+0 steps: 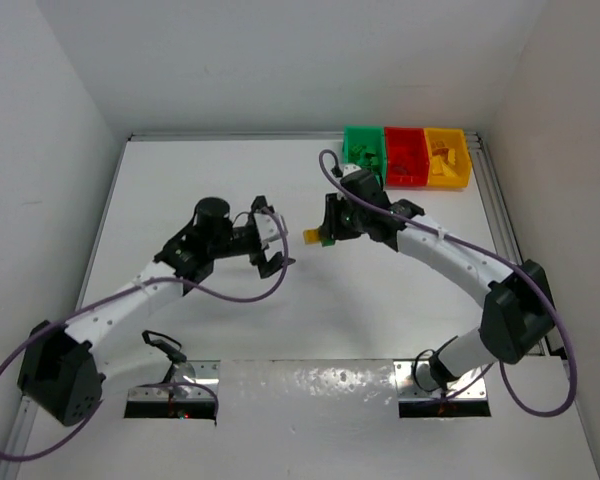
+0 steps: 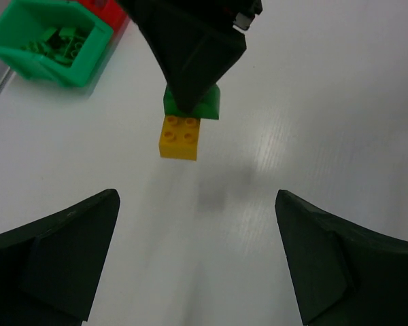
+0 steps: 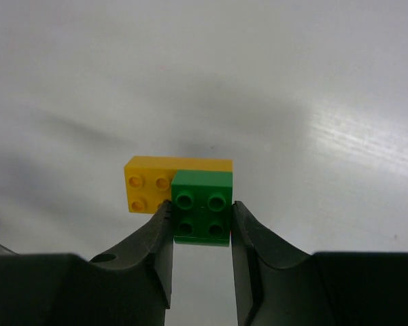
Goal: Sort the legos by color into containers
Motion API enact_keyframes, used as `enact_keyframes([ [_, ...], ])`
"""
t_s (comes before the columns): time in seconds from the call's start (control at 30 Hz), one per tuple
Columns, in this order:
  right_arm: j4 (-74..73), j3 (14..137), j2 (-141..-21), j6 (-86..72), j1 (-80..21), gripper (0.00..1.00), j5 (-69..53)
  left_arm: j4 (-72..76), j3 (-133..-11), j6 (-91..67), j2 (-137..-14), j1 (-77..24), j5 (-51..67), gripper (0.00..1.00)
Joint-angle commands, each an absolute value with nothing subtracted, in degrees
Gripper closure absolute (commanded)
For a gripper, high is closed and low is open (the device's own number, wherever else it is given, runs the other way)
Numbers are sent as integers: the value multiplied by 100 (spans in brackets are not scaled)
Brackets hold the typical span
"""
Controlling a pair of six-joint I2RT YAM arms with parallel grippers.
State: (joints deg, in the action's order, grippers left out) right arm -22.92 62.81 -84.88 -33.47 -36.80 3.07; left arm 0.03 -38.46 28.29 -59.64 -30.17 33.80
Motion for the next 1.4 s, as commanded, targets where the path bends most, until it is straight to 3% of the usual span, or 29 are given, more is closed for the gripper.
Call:
enact_keyframes([
  [0.0,-1829,6679,-8753,-2278,-3358,100,-816,-569,-4893,3908,-6713,-2988,4042,4],
  [0.17,-1670,7197,-9245,-2312,-3146,100,-1248,-1678,-6106,5202,-7794,-3006,3526,6],
  [0.27,-1513,7435,-9378,-2653,-3146,100,-1047,-1600,-6187,5859,-8260,-2971,3340,15],
  [0.47,-1338,7393,-9378,-2874,-3155,100,-387,-704,-6266,5019,-8525,-2242,4717,9],
  [0.93,-1143,7128,-9387,-2910,-3146,100,-466,404,-5942,5054,-9140,-2434,4633,11],
  [1.03,-1108,7181,-9404,-2857,-3147,100,-544,624,-5862,4922,-9176,-2479,4500,15],
  [1.23,-1020,7286,-9553,-2830,-3155,100,-598,458,-6143,4922,-9386,-2487,4640,36],
  [1.37,-1098,7479,-9703,-2839,-3155,100,-615,317,-6328,4896,-9606,-2505,4790,43],
])
